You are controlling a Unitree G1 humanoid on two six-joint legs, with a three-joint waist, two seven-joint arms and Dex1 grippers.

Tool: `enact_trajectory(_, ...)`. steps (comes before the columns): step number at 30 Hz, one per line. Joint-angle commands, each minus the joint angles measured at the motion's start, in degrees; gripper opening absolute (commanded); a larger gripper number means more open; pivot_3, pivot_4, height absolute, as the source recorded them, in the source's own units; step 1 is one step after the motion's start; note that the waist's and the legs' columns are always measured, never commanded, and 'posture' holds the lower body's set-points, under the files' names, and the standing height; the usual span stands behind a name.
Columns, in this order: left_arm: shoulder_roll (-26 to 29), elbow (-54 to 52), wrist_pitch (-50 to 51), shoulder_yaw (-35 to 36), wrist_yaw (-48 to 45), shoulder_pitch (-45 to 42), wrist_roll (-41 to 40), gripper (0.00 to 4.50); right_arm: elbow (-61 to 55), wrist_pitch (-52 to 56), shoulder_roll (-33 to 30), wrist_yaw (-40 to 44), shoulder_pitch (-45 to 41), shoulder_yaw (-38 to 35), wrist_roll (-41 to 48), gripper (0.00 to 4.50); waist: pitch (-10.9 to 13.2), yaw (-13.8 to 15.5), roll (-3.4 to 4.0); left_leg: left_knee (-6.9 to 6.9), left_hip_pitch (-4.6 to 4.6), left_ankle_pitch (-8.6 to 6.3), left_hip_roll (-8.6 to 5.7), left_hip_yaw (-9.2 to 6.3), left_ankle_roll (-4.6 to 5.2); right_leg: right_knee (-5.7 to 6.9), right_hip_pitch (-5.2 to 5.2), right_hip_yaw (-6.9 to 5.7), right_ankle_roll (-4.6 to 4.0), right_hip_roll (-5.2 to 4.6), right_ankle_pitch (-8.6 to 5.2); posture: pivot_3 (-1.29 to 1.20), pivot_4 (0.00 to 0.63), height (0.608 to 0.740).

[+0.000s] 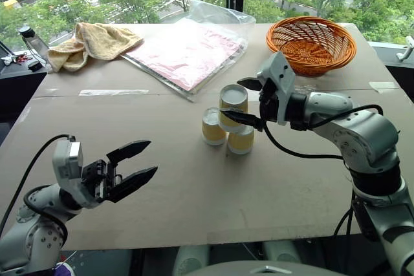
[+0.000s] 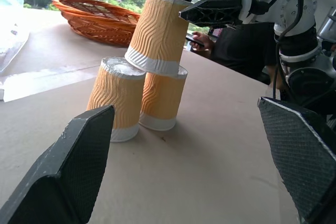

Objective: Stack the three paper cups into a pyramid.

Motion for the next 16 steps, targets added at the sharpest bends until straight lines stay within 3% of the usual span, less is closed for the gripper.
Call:
enact_trajectory(1, -0.45, -3.3, 0.07, -0.29, 3.48, 0.95, 1.64, 4.5, -7.06, -5.5, -4.73, 4.2, 4.95, -7.38, 2.02, 4.36, -0.01, 0.15, -0.02, 0.0, -0.01, 0.0, 0.0, -0.01, 0.0, -0.02, 0.01, -0.02, 0.03, 0.0, 0.01, 0.0, 0.15, 0.74)
enact_trajectory(6, 0.34, -3.14, 0.29, -2.51, 8.25, 1.91, 6.98, 4.5, -12.15, -12.02, -10.07, 10.21, 23.7, -18.84, 5.06, 4.36, -0.03, 0.31, -0.09, -0.04, 0.01, 0.0, 0.0, -0.02, 0.0, -0.01, 0.01, -0.03, -0.01, 0.01, -0.02, 0.0, 0.15, 0.74)
enact_trajectory(9, 0.71, -1.34, -1.96, -3.56, 9.69, 2.47, 11.75, 4.5, -12.06, -19.65, -11.05, 13.66, 39.36, -24.69, 1.05, 4.36, -0.06, 0.4, -0.17, -0.03, 0.03, 0.0, 0.0, 0.11, 0.0, -0.01, 0.0, 0.09, -0.08, 0.01, -0.06, 0.0, 0.15, 0.74)
enact_trajectory(13, 1.48, 0.49, -2.77, -3.67, 9.66, 1.9, 13.49, 4.5, -10.56, -28.98, -8.81, 16.28, 57.37, -30.63, -2.61, 4.36, -0.11, 0.93, -0.25, 0.0, 0.11, 0.0, 0.0, 0.12, 0.0, -0.01, 0.06, 0.07, -0.08, 0.02, -0.1, 0.0, 0.15, 0.74)
enact_trajectory(16, 2.71, 1.21, -2.57, -4.33, 9.48, 1.75, 14.95, 4.5, -8.2, -34.77, -7.44, 17.79, 65.49, -32.31, -5.27, 4.36, -0.16, 1.07, -0.3, 0.05, 0.28, 0.0, 0.05, 0.21, 0.0, 0.01, 0.13, 0.11, 0.11, 0.02, -0.21, 0.0, 0.15, 0.74)
